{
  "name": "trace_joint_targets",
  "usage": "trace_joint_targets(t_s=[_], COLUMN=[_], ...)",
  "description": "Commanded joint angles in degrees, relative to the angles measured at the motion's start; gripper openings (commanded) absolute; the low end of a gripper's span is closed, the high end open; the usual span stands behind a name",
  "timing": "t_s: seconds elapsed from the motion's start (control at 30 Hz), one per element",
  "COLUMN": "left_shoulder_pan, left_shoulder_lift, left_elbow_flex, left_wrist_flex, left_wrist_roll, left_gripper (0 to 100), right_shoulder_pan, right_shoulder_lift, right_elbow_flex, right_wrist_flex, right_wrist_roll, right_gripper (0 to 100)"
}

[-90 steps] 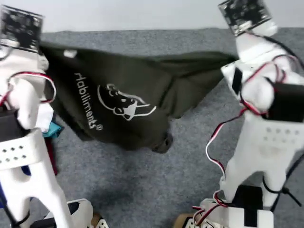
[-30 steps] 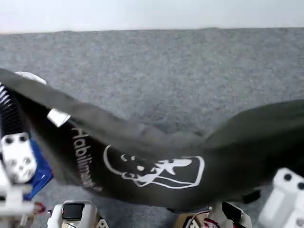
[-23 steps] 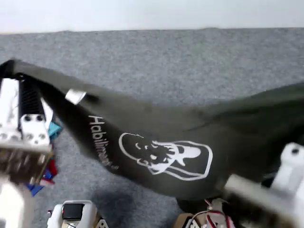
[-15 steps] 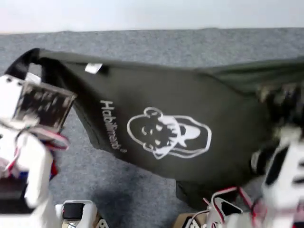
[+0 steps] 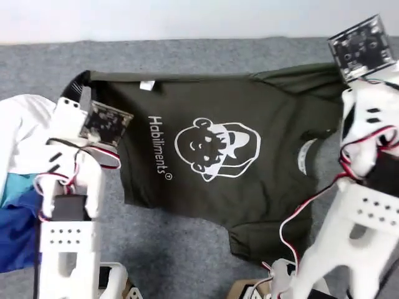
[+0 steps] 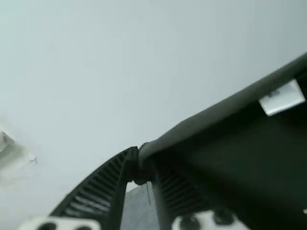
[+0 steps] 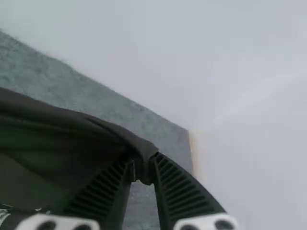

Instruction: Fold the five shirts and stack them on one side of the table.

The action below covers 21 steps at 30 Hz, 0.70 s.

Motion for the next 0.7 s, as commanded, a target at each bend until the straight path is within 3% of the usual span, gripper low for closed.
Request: trace_joint_targets(t_s=[0.0, 0.1, 0.37, 0.67], left_shoulder_pan=[-0.5, -0.5, 0.9, 4.0], left_shoulder_lift=[4.7, 12.0, 36.7, 58.6], left_elbow_flex=[2.9, 0.7, -16.7, -38.9], left_wrist_flex=[-11.3, -15.3, -15.4, -15.4], left_wrist_roll=[-0.4, -0.3, -0.2, -0.1], left_gripper=[0, 0, 0, 0], right_shoulder_pan=[-0.2, -0.2, -0.2, 0.7], right_shoulder_lift=[-0.8, -0.8, -0.3, 7.3], right_elbow_flex=[4.3, 9.3, 19.7, 16.4], right_wrist_flex=[-6.4, -10.9, -24.2, -29.2], right_wrist_roll=[0.2, 0.1, 1.8, 3.3], right_gripper=[0.9, 0.9, 0.9, 0.9])
